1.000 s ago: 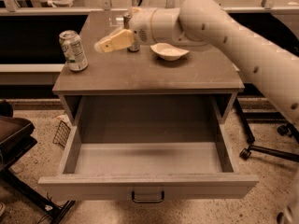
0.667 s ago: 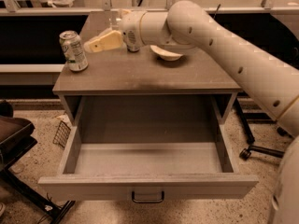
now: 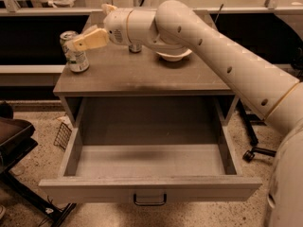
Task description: Place 7up can into top drawer
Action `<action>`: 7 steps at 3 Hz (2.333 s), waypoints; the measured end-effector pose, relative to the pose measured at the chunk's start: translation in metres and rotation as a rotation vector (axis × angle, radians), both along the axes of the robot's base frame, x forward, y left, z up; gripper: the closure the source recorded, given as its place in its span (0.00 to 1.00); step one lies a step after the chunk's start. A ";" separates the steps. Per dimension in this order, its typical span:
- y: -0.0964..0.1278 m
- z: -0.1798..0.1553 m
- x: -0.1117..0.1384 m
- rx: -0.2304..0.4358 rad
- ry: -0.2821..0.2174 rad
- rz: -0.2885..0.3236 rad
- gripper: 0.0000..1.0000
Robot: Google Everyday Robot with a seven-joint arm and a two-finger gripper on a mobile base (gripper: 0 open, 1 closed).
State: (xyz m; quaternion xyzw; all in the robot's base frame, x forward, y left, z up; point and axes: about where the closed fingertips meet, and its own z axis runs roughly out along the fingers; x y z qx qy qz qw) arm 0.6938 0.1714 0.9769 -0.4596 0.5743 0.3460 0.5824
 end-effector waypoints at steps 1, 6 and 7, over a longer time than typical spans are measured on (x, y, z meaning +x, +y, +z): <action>0.025 -0.018 0.016 -0.025 0.032 0.024 0.00; 0.093 -0.086 0.049 0.017 0.134 0.089 0.68; 0.096 -0.087 0.047 0.017 0.135 0.095 0.98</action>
Offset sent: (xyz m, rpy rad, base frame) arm 0.0627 0.0763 -0.0774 -0.0532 0.1565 0.0603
